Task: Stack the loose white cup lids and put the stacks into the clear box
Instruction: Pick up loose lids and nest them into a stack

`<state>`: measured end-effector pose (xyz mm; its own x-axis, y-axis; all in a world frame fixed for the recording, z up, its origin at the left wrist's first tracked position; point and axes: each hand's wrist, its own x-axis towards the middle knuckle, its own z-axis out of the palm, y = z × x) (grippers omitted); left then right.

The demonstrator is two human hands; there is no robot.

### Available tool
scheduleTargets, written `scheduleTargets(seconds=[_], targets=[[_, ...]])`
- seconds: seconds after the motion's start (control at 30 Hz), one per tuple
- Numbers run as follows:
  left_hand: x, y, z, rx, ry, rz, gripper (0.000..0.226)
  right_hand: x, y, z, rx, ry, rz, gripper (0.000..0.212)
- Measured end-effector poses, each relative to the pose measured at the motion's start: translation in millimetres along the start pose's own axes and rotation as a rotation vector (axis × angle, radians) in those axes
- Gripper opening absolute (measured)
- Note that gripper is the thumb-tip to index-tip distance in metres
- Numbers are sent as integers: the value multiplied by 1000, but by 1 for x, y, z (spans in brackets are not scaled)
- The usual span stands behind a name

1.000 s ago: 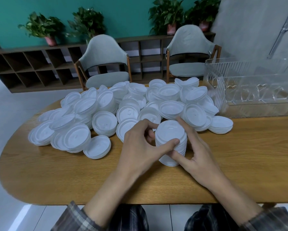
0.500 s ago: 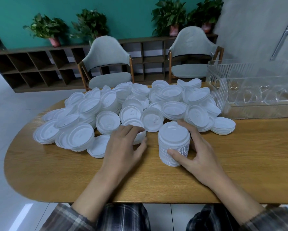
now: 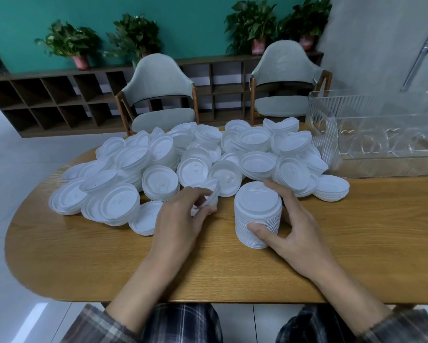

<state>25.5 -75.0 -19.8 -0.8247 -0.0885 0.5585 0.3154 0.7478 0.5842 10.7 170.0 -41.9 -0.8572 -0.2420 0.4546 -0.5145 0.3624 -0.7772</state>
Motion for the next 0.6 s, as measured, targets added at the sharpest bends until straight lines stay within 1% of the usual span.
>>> scheduleTargets(seconds=[0.1, 0.2, 0.3, 0.4, 0.5, 0.6], targets=[[4, 19, -6, -149, 114, -43, 26, 1, -2, 1, 11, 10, -13, 77], [6, 37, -11, -348, 163, -181, 34, 4, -4, 2, 13, 22, -16, 73], [11, 46, -17, -574, 121, -352, 37, 8, -5, 4, 15, 11, -8, 72], [16, 52, -20, -727, 38, -438, 33, 12, -5, 5, 10, -16, -18, 74], [18, 52, -15, -724, -46, -451, 30, 15, -7, 6, 33, -37, -8, 84], [18, 50, -5, -612, -88, -412, 26, 18, -8, 6, 41, -54, -14, 96]])
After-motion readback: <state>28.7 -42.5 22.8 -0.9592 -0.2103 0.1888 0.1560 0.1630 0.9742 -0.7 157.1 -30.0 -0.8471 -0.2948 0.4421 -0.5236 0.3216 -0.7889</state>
